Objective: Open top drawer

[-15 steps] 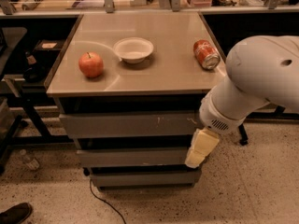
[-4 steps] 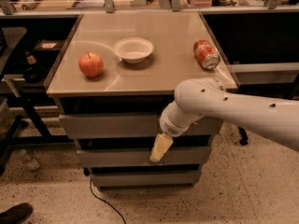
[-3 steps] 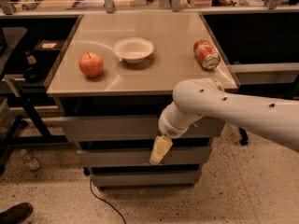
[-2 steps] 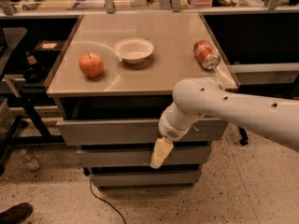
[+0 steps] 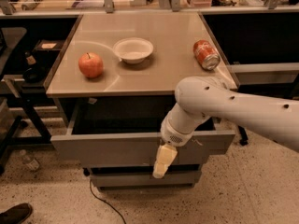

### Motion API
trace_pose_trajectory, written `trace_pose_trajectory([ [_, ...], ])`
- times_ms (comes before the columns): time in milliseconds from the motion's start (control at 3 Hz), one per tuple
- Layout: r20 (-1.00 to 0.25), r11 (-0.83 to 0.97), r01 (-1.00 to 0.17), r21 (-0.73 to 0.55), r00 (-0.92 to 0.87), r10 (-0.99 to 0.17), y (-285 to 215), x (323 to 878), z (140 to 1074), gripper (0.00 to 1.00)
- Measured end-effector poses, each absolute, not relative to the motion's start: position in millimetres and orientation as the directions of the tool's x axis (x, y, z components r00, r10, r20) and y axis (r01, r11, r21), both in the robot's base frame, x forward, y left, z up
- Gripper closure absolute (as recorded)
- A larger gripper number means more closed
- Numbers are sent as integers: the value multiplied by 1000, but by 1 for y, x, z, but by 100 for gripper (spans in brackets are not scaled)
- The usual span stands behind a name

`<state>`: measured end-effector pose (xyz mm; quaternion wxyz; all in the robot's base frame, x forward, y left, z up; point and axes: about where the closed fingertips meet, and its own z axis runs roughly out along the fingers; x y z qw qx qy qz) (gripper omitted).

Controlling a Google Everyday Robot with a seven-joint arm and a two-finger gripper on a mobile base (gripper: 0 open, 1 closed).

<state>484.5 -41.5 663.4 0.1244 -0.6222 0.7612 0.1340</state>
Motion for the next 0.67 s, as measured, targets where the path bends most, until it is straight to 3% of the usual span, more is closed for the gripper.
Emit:
trace_pose_trajectory([
  [667,-303,187,-968,170,-231,-925,-65,424,695,0],
])
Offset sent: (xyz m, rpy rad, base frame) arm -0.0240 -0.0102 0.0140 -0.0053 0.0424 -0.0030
